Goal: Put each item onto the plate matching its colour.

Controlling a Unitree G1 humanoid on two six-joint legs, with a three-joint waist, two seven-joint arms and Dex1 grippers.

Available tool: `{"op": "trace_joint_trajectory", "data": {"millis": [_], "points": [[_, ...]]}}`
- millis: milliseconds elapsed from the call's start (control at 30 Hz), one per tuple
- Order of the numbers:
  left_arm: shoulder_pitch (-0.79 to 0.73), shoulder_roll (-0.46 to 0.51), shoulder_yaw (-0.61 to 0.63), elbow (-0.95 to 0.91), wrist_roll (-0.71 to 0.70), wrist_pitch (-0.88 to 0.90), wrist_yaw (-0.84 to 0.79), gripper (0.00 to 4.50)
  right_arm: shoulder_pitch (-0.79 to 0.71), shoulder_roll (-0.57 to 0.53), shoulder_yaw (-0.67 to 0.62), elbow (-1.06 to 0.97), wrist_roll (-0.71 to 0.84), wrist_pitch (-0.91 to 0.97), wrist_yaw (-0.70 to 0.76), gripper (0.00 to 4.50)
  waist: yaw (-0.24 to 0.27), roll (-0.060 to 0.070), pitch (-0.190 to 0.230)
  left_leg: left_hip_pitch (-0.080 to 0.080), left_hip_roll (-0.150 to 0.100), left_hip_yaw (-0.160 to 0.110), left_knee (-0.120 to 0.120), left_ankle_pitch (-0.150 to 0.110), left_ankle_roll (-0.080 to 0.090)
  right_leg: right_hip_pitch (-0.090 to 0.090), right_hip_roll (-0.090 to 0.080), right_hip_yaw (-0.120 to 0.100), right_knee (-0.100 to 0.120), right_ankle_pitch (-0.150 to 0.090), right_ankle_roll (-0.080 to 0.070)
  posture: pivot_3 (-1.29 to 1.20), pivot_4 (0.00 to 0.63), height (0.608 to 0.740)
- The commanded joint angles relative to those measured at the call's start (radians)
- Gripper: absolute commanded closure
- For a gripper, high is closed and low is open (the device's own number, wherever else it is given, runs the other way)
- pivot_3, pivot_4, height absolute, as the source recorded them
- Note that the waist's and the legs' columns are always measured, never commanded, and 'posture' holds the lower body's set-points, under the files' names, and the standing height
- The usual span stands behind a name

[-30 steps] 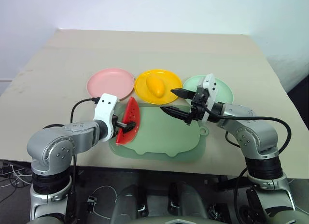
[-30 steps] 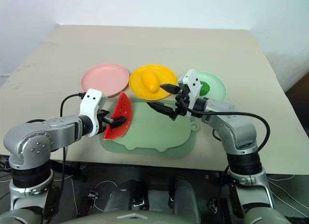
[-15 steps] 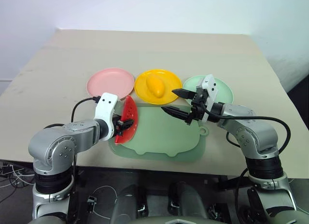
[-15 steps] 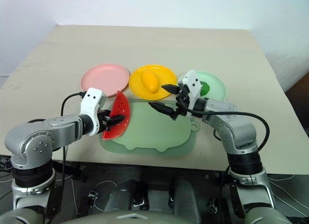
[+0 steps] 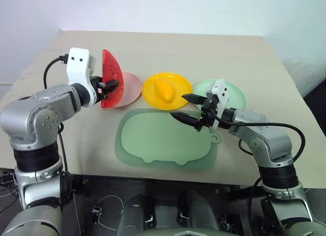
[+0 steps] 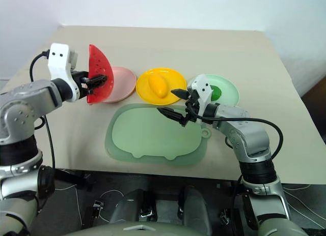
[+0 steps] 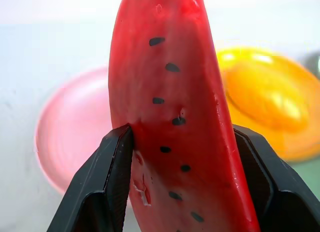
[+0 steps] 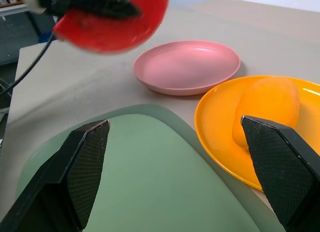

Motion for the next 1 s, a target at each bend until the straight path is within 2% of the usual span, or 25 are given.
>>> {"op": "trace_joint_trajectory", "data": {"millis": [33, 100, 267, 500, 667, 700, 733, 833, 1000], "points": [[-0.068, 0.021, -0.101, 0.185, 0.126, -0.229, -0.07, 2.04, -0.017, 0.001, -0.008, -0.012, 0.0, -0.024, -0.009, 0.0, 0.0, 0.0, 0.0, 0.0, 0.0, 0.0, 0.0, 0.0, 0.0, 0.0, 0.0, 0.0, 0.0, 0.0, 0.0, 0.0, 0.15, 0.696], [-0.092, -0.019, -0.112, 0.313, 0.166, -0.365, -0.091, 2.04, -0.021, 0.003, -0.007, -0.009, -0.002, -0.027, -0.013, 0.0, 0.002, 0.0, 0.0, 0.0, 0.0, 0.0, 0.0, 0.0, 0.0, 0.0, 0.0, 0.0, -0.001, 0.0, 0.0, 0.0, 0.15, 0.696], [-0.12, -0.08, -0.116, 0.543, 0.244, -0.524, -0.088, 2.04, -0.022, 0.0, -0.005, -0.011, -0.004, -0.032, -0.021, 0.0, -0.005, -0.001, 0.0, -0.002, 0.0, 0.0, 0.0, 0.0, 0.0, -0.002, 0.0, 0.0, -0.001, 0.0, 0.0, 0.0, 0.15, 0.696], [-0.146, -0.141, -0.1, 0.723, 0.27, -0.585, -0.12, 2.04, -0.019, -0.005, -0.008, -0.015, -0.006, -0.03, -0.033, 0.0, -0.003, -0.001, 0.0, -0.002, 0.0, 0.0, 0.0, 0.002, 0.003, -0.002, 0.0, -0.001, 0.001, 0.0, 0.0, 0.0, 0.15, 0.696], [-0.161, -0.15, -0.09, 0.773, 0.277, -0.609, -0.143, 2.04, -0.017, -0.004, -0.004, -0.02, -0.007, -0.031, -0.039, 0.0, -0.003, -0.001, 0.001, -0.002, 0.0, 0.0, 0.001, 0.001, 0.003, -0.002, 0.0, -0.001, 0.0, 0.0, 0.0, 0.0, 0.15, 0.696], [-0.162, -0.15, -0.09, 0.775, 0.278, -0.612, -0.144, 1.31, -0.017, -0.003, -0.004, -0.02, -0.007, -0.031, -0.039, 0.0, -0.003, -0.001, 0.001, -0.002, 0.0, 0.0, 0.001, 0.002, 0.003, -0.002, 0.0, -0.001, 0.0, 0.0, 0.0, 0.0, 0.15, 0.696], [-0.162, -0.149, -0.089, 0.775, 0.279, -0.614, -0.146, 1.12, -0.016, -0.003, -0.004, -0.021, -0.007, -0.031, -0.04, 0.0, -0.004, -0.001, 0.001, -0.002, 0.0, 0.0, 0.001, 0.002, 0.003, -0.002, 0.0, -0.001, 0.0, 0.0, 0.0, 0.0, 0.15, 0.696], [-0.161, -0.148, -0.078, 0.756, 0.273, -0.61, -0.148, 0.17, -0.012, -0.002, -0.002, -0.025, -0.008, -0.031, -0.041, 0.0, -0.004, -0.001, 0.001, -0.002, 0.0, 0.0, 0.001, 0.002, 0.003, -0.002, 0.0, -0.001, 0.001, 0.0, 0.0, 0.0, 0.15, 0.696], [-0.142, -0.136, -0.079, 0.659, 0.27, -0.563, -0.158, 0.08, -0.008, -0.001, 0.001, -0.028, -0.009, -0.033, -0.041, 0.0, -0.004, -0.001, 0.001, -0.002, 0.0, 0.0, 0.001, 0.002, 0.004, -0.002, 0.0, -0.001, 0.001, 0.0, 0.0, 0.0, 0.15, 0.696]]}}
